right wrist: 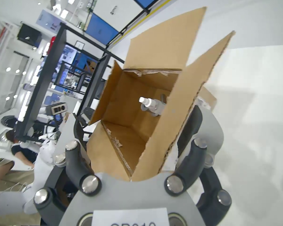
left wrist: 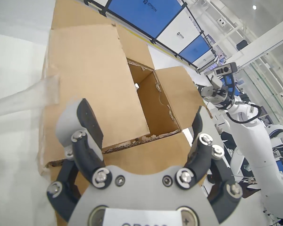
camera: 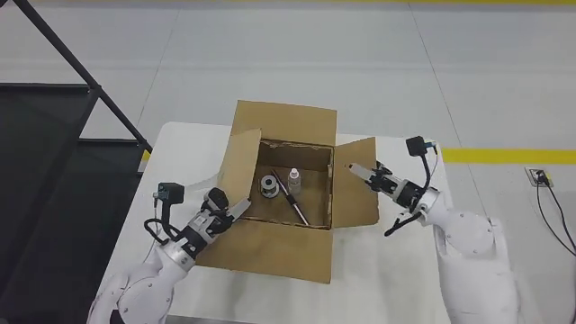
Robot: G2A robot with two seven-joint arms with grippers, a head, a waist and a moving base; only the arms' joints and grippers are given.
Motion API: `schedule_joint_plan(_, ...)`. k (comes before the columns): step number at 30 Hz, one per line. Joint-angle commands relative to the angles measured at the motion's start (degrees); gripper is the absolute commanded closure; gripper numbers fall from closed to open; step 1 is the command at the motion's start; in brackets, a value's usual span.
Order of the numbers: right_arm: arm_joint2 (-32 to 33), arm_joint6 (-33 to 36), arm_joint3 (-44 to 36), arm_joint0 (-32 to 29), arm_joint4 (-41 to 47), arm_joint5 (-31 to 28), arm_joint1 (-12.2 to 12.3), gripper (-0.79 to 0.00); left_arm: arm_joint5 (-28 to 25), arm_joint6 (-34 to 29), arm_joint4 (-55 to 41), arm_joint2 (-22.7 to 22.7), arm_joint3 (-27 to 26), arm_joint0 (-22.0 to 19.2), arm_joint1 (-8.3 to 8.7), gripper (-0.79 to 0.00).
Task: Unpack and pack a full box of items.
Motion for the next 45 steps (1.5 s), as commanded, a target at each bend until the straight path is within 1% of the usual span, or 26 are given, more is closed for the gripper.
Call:
schedule_joint_plan(1, -1.5, 1.51, 2.84, 2.29, 3.37, -2.33, 0.15, -0.785, 0.52, -0.47, -0.44, 0.46, 0.67, -0.62, -0.05, -0.785)
schedule_joint_plan(5, -5.35, 2.98, 9.29, 7.02, 7.73, -5.27, 0.19, -0.785, 1.64, -0.69, -1.16, 1.33, 2.13, -1.7, -0.2, -0.785)
schedule_joint_plan(9, -9.69, 1.65, 16.08, 11.44, 9.4, -6.97, -0.12, -0.785, 2.47, -0.48, -1.7, 2.05, 3.36, -2.56, -0.34, -0.785)
schedule_joint_plan(15, -16.31, -1.04, 24.82, 17.24, 6.74, -7.84, -0.78, -0.785, 3.6, 0.37, -1.86, 2.91, 4.36, -3.38, -0.54, -0.785)
schedule_joint_plan(20, -19.93, -4.4, 28.15, 19.71, 2.31, -7.51, -0.99, -0.785, 4.84, 1.28, -1.58, 3.36, 5.01, -3.84, -0.68, -0.785)
schedule_joint_plan(25, -23.02, -5.98, 28.1, 20.65, -2.76, -7.44, -0.92, -0.785, 5.72, 1.72, -0.75, 3.84, 5.8, -4.3, -0.78, -0.785)
schedule_joint_plan(30, -25.7, -8.04, 25.86, 20.38, -8.41, -4.46, -0.81, -0.785, 5.82, 1.98, -0.23, 4.24, 6.25, -4.46, -0.86, -0.785)
schedule_joint_plan(35, -26.92, -9.06, 23.72, 19.69, -9.97, -2.65, -0.61, -0.785, 5.61, 2.6, -0.85, 3.61, 5.51, -4.2, -0.86, -0.785)
schedule_joint_plan(40, -25.77, -10.53, 21.16, 18.35, -9.44, -2.74, 0.06, -0.785, 5.38, 2.52, -3.27, 0.21, 3.02, -3.66, -0.57, -0.785)
schedule_joint_plan(43, -24.8, -11.7, 19.1, 17.08, -9.08, -2.39, 0.51, -0.785, 4.62, 1.23, -6.09, -3.44, 0.92, -2.78, -0.19, -0.785)
schedule_joint_plan(45, -24.27, -11.99, 17.31, 16.08, -9.26, -1.81, 0.83, -0.785, 3.72, -0.36, -8.58, -6.69, 0.05, -1.97, 0.16, -0.785)
